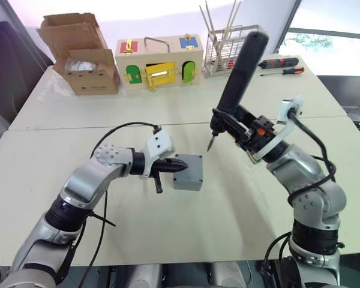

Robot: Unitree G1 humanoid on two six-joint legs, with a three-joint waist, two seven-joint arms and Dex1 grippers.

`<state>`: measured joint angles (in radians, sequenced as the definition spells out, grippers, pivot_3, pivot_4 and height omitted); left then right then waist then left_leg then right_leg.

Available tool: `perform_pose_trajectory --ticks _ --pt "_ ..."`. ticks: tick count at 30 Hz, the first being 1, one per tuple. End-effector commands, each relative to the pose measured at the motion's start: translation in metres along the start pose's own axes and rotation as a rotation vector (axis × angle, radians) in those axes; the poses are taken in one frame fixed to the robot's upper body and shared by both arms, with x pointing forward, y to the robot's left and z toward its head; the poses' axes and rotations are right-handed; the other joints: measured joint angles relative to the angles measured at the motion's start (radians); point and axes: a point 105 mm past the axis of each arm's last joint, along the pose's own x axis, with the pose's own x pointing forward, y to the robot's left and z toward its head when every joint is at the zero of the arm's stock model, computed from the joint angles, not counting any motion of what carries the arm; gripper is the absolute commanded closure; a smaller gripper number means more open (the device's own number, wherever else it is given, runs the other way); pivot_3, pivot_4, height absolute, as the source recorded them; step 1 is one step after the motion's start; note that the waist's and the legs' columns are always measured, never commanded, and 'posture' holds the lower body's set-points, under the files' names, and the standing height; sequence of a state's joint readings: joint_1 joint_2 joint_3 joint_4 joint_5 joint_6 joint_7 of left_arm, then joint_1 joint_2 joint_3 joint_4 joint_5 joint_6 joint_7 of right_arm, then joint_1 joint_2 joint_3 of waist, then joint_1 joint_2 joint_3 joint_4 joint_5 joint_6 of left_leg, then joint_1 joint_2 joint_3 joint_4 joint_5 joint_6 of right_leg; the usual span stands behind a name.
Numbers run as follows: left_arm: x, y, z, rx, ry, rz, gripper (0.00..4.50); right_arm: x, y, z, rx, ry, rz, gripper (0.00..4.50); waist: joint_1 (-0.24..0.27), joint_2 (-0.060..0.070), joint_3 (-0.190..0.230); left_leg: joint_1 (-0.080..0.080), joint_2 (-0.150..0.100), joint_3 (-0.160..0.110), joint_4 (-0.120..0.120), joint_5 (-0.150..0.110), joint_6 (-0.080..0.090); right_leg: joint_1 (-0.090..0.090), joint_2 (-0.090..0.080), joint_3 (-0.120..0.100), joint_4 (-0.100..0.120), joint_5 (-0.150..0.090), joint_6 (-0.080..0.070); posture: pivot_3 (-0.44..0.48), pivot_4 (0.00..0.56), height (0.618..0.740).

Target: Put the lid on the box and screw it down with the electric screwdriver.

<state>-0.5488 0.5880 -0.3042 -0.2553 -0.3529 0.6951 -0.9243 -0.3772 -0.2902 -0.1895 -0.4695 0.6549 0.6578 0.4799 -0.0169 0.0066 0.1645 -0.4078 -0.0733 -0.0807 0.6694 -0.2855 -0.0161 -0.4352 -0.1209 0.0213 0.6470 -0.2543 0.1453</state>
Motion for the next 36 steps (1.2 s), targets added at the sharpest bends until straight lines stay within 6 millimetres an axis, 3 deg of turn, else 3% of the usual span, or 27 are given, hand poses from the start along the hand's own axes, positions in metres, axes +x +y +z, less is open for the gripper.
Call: perform_pose_trajectory --ticks 1,36 --pt "-0.001 0.001 -0.004 0.036 0.022 0.009 4.5 0.002 0.01 0.012 -0.056 -0.071 0.029 2.66 0.001 0.0 0.0 0.0 0.0 0.0 0.0 0.0 0.0 0.0 0.0 0.0 0.0 0.0 0.0 0.0 0.15 0.73" --pt "-0.004 -0.004 -0.002 0.047 0.027 0.013 4.5 0.008 0.007 -0.028 -0.096 -0.009 0.018 2.66 0.001 -0.001 -0.001 0.002 0.0 0.0 0.0 0.0 0.0 0.002 0.0 0.0 0.0 0.0 0.0 0.0 0.15 0.73"
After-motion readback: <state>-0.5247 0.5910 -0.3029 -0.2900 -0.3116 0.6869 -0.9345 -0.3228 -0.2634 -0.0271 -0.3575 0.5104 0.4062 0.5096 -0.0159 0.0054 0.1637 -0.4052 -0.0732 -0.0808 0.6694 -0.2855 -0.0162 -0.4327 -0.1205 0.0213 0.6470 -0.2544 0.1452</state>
